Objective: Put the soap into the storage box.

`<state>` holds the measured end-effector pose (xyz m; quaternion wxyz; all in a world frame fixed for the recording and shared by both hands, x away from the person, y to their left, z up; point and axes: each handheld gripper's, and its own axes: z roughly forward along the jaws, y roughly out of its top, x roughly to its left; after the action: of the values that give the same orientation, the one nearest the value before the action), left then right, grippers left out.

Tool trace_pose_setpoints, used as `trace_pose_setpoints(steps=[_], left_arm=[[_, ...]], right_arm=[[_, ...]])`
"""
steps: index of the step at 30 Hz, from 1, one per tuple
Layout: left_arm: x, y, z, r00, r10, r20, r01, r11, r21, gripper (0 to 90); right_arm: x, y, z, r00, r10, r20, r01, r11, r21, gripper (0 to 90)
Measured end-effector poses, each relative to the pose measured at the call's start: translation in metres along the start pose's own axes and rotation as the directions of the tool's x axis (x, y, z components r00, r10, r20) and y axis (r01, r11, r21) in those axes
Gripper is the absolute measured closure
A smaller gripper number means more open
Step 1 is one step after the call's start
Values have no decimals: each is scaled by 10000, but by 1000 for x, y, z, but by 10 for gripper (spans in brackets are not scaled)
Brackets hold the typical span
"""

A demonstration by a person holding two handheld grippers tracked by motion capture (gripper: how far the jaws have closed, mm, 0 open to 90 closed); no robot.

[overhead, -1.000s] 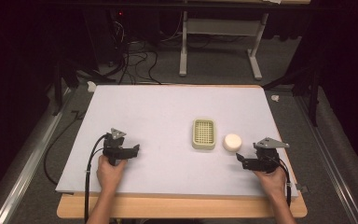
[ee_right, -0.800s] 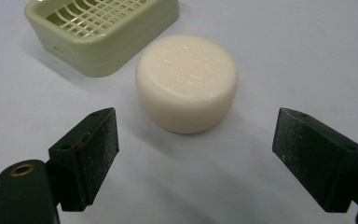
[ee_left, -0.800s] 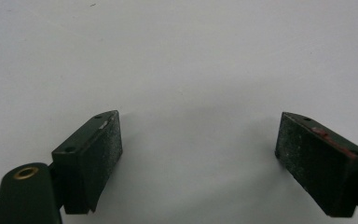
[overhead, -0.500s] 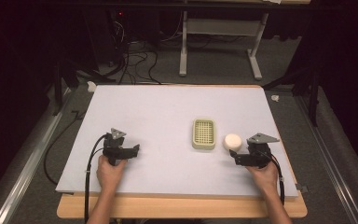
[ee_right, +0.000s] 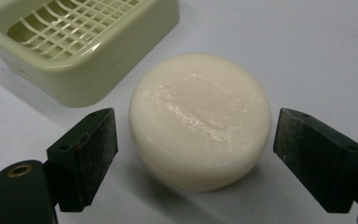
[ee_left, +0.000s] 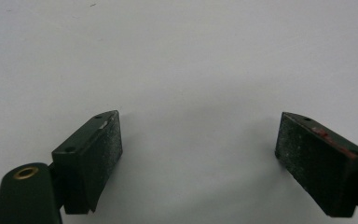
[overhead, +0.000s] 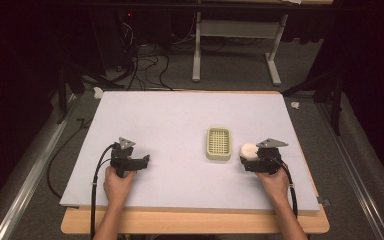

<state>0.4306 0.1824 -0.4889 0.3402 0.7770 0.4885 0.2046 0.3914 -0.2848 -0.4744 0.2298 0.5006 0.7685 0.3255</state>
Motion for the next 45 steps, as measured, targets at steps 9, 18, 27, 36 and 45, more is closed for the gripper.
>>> trace_pose_setpoints(steps=[9, 18, 27, 36, 45], left_arm=[[0, 0, 0, 10000, 5, -5, -5, 10000, 6, 151], [0, 0, 0, 10000, 8, -9, -8, 10000, 4, 151], [0, 0, 0, 10000, 5, -4, -5, 10000, 2, 151], [0, 0, 0, 10000, 2, 2, -2, 10000, 0, 151], [0, 0, 0, 10000, 1, 1, -1, 10000, 0, 151]], right_arm=[[0, 2, 12, 9999, 62, 90, -64, 9998, 179, 212], [2, 4, 12, 9999, -23, 132, 22, 9999, 106, 243], [3, 3, 8, 9999, -150, 56, 150, 9999, 4, 246], [3, 10, -8, 9997, -142, -195, 130, 9981, -610, 247], [10, 23, -24, 9976, -326, -606, 261, 9941, -1053, 247]])
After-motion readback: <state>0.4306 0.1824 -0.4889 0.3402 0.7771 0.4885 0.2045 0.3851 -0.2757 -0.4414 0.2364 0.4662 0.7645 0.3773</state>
